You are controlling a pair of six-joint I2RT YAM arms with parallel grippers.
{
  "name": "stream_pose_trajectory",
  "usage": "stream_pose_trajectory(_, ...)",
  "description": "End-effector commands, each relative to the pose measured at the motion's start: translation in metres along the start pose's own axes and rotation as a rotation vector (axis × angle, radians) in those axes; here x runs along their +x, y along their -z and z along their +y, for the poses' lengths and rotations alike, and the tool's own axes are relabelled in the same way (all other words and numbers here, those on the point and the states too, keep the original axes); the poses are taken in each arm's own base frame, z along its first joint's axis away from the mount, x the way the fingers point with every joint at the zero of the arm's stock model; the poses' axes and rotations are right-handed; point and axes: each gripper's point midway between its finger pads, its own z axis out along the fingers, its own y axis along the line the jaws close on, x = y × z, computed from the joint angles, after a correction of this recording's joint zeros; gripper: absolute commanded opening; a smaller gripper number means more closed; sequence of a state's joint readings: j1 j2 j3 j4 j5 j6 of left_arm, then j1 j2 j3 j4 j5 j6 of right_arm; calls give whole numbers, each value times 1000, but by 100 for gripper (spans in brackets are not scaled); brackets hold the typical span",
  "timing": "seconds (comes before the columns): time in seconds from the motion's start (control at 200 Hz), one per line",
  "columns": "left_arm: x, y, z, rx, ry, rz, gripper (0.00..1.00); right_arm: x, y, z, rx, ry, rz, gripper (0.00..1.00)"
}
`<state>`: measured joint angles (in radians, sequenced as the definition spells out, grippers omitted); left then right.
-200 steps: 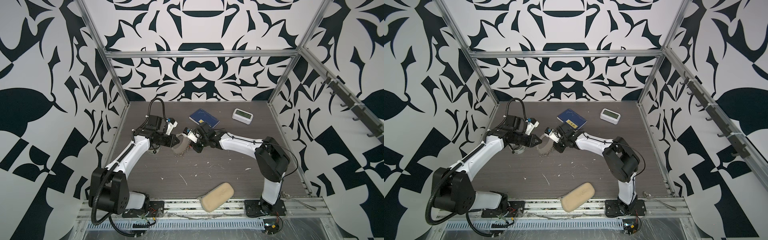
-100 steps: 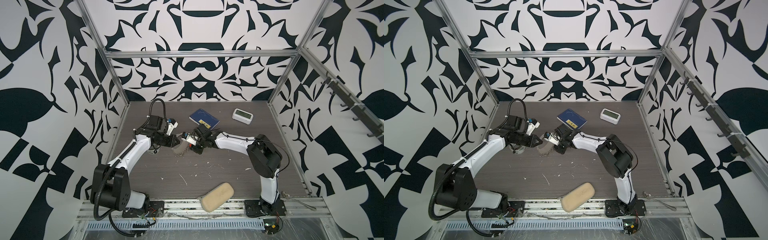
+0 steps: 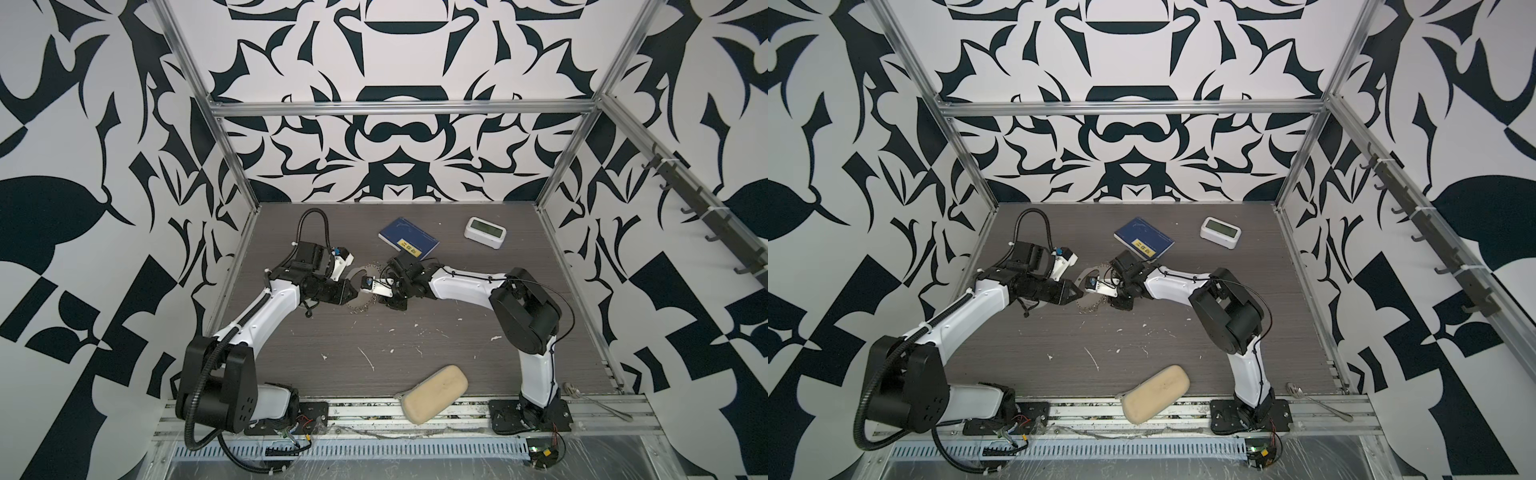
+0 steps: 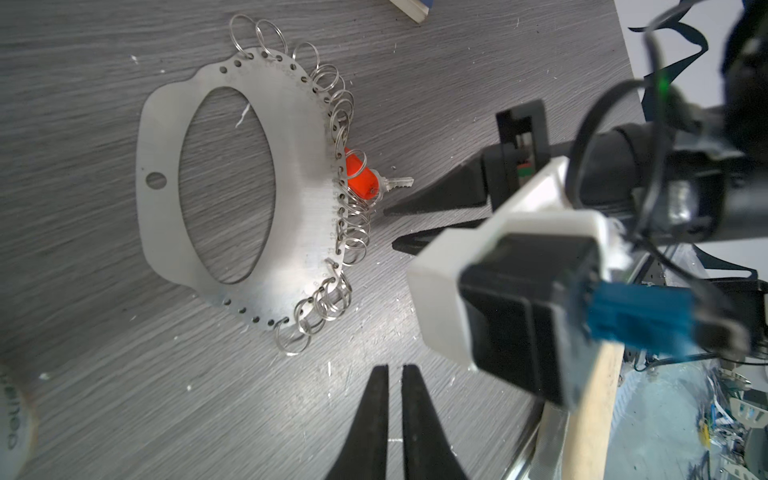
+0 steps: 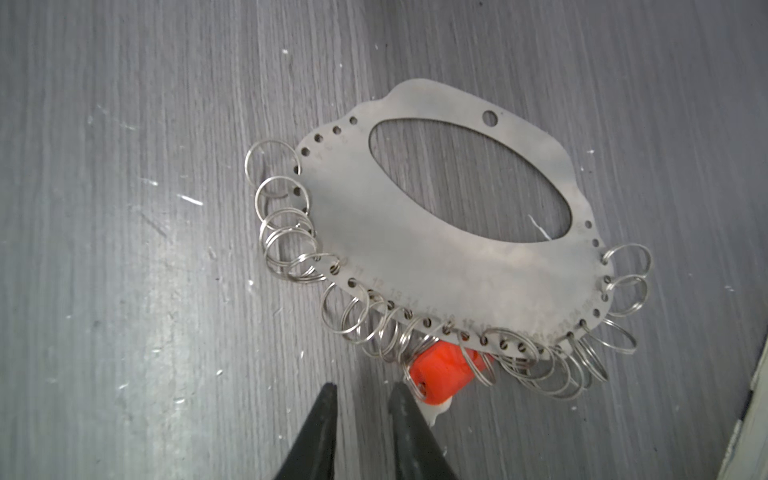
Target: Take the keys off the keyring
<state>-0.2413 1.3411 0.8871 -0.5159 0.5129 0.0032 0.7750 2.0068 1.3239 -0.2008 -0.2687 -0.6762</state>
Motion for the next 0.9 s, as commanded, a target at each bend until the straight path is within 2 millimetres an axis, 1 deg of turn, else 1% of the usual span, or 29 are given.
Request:
stream_pose_trajectory(0.0,-5,8,0,6,-7,-47,13,-15,7,-14,24,44,-26,29)
stream_pose_trajectory(0.135,-1,7,2,19,30,-36,14,-14,7,-19,31,49,-21,31)
stream_pose_trajectory(0.39,2,5,2,35,41,-24,15,-9,8,-26,25,56,-6,31)
stream_pose_trajectory(0.585,3,6,1,37,42,-22,15,-3,3,-25,-7,55,13,25)
stream_pose_trajectory(0.895,3,7,0,38,45,-22,14,-1,-2,-19,-46,53,23,18)
